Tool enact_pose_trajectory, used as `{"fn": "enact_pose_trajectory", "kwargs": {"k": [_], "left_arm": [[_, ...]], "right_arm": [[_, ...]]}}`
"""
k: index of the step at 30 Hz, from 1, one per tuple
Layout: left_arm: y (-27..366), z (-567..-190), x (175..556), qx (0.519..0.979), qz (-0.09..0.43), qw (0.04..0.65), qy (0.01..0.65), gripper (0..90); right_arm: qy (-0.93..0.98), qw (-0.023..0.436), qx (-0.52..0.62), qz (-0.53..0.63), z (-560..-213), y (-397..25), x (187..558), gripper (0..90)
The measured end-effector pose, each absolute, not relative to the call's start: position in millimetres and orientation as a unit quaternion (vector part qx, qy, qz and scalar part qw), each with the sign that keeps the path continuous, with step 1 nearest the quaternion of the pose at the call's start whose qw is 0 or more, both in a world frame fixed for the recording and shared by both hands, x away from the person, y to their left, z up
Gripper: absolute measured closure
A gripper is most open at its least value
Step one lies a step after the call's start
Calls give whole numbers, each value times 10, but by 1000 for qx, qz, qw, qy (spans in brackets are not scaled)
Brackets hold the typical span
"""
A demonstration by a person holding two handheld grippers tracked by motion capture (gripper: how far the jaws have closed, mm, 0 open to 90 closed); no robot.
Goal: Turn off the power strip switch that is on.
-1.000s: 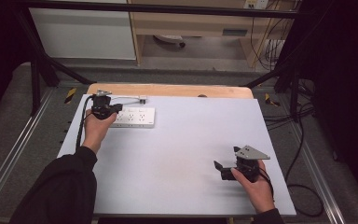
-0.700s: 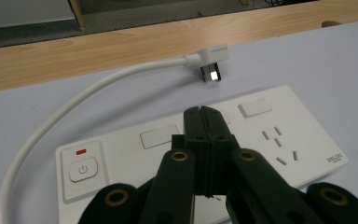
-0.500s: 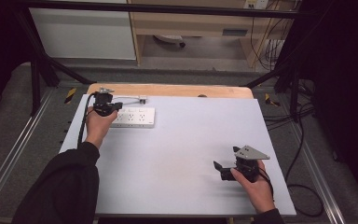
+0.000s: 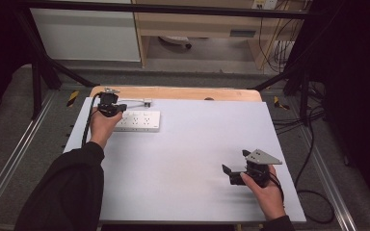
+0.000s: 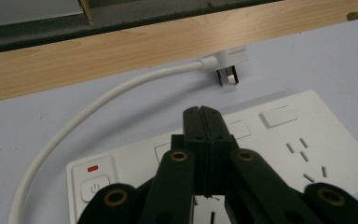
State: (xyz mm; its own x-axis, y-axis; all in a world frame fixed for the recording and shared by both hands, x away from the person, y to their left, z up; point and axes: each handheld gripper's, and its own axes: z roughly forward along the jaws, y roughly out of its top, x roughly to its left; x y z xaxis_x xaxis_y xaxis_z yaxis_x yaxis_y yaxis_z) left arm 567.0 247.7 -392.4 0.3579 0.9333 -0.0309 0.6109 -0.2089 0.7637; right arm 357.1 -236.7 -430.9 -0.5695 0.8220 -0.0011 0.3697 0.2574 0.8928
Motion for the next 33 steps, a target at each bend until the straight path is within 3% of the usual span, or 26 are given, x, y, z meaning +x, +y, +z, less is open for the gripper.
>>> {"fn": "enact_pose_trajectory", "kwargs": {"k": [33], "left_arm": [[2452, -4067, 5809, 738, 207, 351, 538, 900]], "right_arm": [[760, 240, 396, 455, -4335, -2350, 3596, 42]]}}
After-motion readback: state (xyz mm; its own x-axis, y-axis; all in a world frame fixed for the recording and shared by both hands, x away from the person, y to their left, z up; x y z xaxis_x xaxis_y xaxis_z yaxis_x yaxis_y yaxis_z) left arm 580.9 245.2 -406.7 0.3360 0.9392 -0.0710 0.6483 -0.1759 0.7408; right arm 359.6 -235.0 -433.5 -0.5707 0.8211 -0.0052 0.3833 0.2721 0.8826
